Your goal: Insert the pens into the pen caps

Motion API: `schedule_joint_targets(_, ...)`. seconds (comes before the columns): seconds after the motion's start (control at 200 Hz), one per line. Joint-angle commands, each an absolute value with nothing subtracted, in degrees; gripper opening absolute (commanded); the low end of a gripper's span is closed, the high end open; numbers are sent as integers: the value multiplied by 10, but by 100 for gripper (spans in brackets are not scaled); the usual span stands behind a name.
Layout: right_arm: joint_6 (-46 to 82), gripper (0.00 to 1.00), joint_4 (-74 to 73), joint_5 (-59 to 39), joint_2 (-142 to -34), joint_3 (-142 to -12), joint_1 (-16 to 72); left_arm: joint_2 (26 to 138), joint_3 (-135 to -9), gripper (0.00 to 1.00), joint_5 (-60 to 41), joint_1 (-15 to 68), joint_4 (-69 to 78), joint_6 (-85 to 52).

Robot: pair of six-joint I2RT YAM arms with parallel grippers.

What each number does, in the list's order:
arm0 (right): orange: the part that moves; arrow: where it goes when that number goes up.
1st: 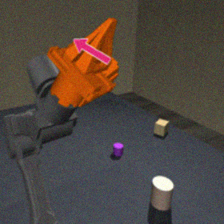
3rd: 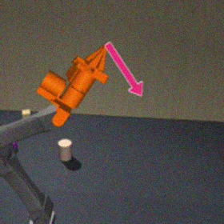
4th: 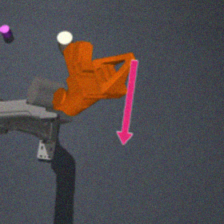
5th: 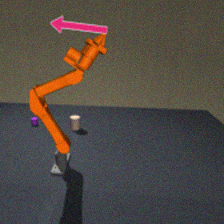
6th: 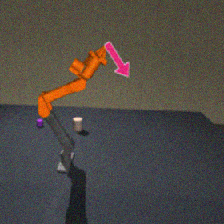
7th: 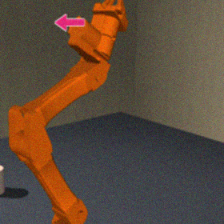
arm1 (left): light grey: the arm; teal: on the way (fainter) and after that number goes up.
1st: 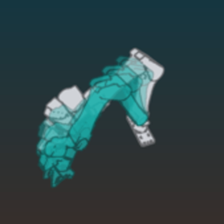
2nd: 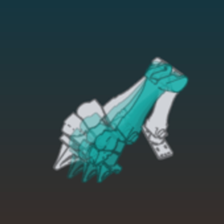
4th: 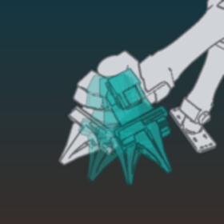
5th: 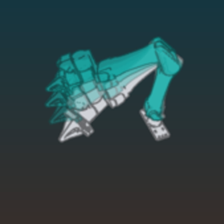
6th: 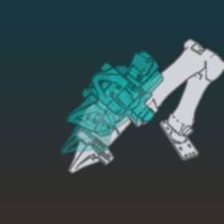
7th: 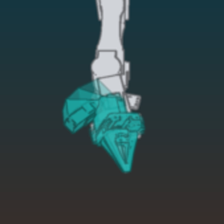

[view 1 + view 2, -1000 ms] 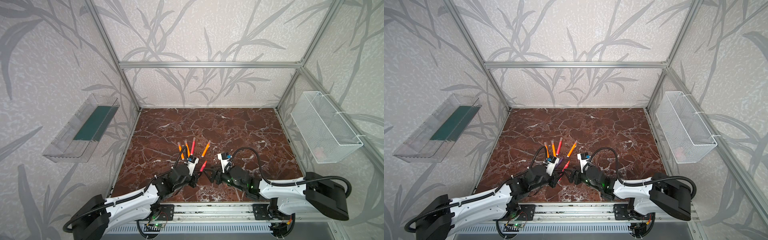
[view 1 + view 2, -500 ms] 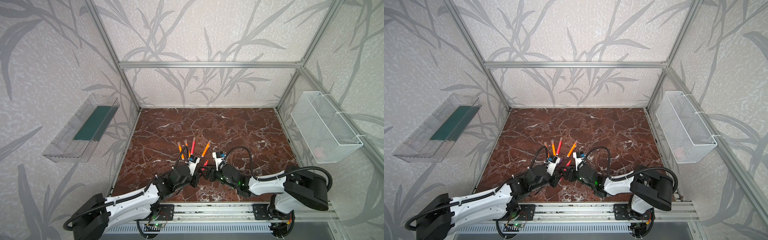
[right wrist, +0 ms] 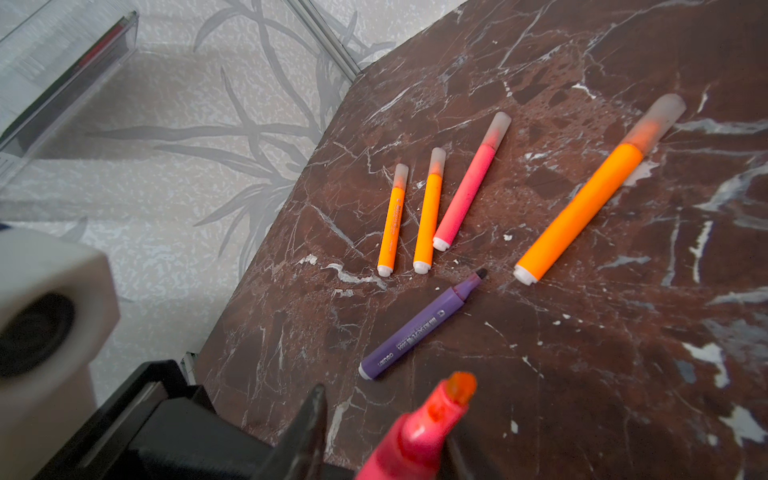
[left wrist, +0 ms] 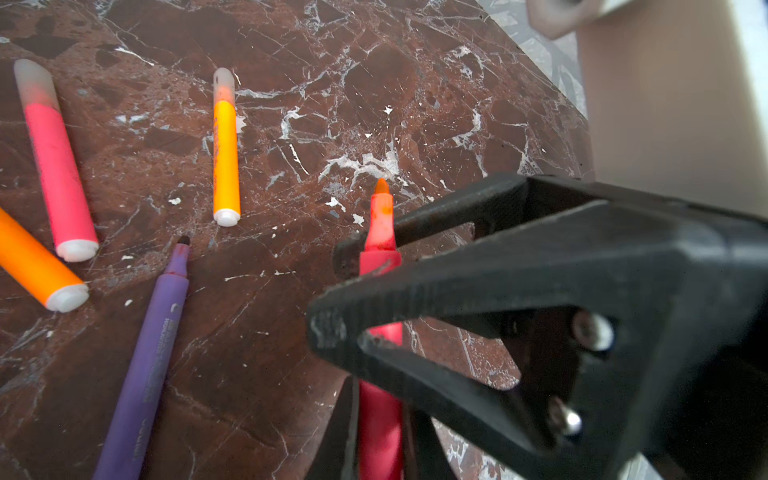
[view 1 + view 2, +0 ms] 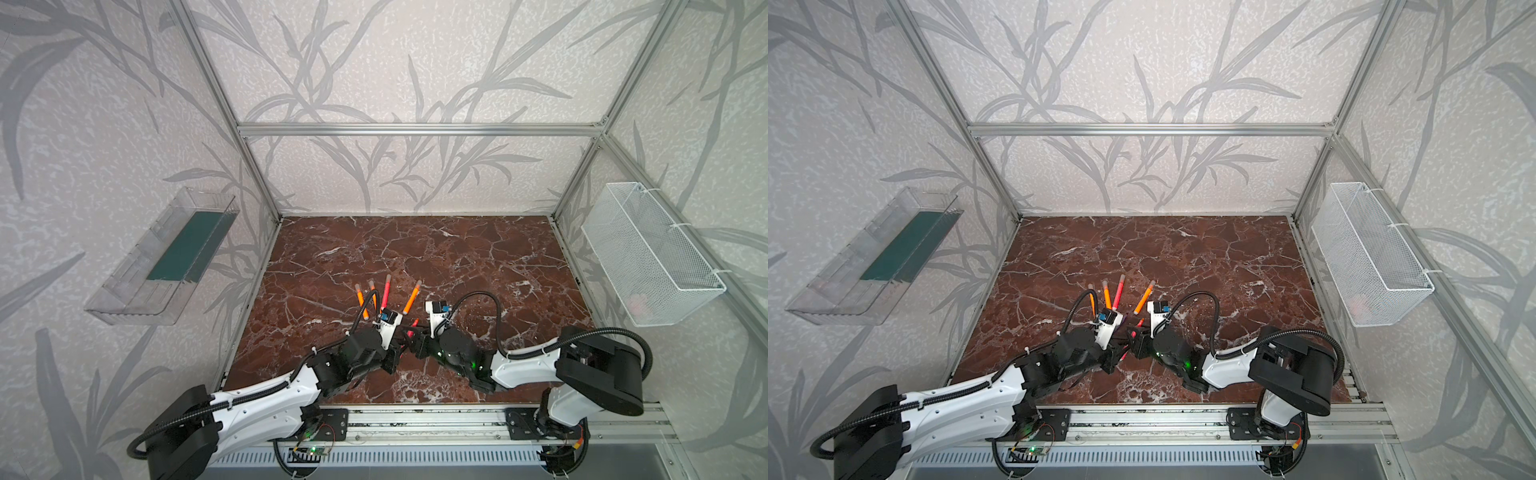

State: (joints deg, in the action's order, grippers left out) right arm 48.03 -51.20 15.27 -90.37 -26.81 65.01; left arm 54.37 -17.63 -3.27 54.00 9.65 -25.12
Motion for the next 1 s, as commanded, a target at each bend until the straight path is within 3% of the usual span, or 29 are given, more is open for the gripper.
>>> schedule_joint_targets(0.0,473,35,-533,170,-905,-274,650,548,-192,0,-42,542,105,-244)
schedule_joint_targets(0.225,480,14,-537,167,-907,-272,650,545,-190,0,-47,542,105,-244)
schedule_joint_targets(0.475,509,0,-567,117,-909,-260,649,545,-183,20,-40,542,118,-249)
schedule_joint_targets(0.785,536,0,-627,74,-947,-264,652,549,-175,34,-29,542,137,-249)
schedule_joint_targets(0.9,542,0,-641,68,-962,-270,654,552,-174,30,-30,542,141,-248)
schedule_joint_targets(0.995,542,0,-643,67,-968,-273,654,557,-174,22,-27,542,144,-248)
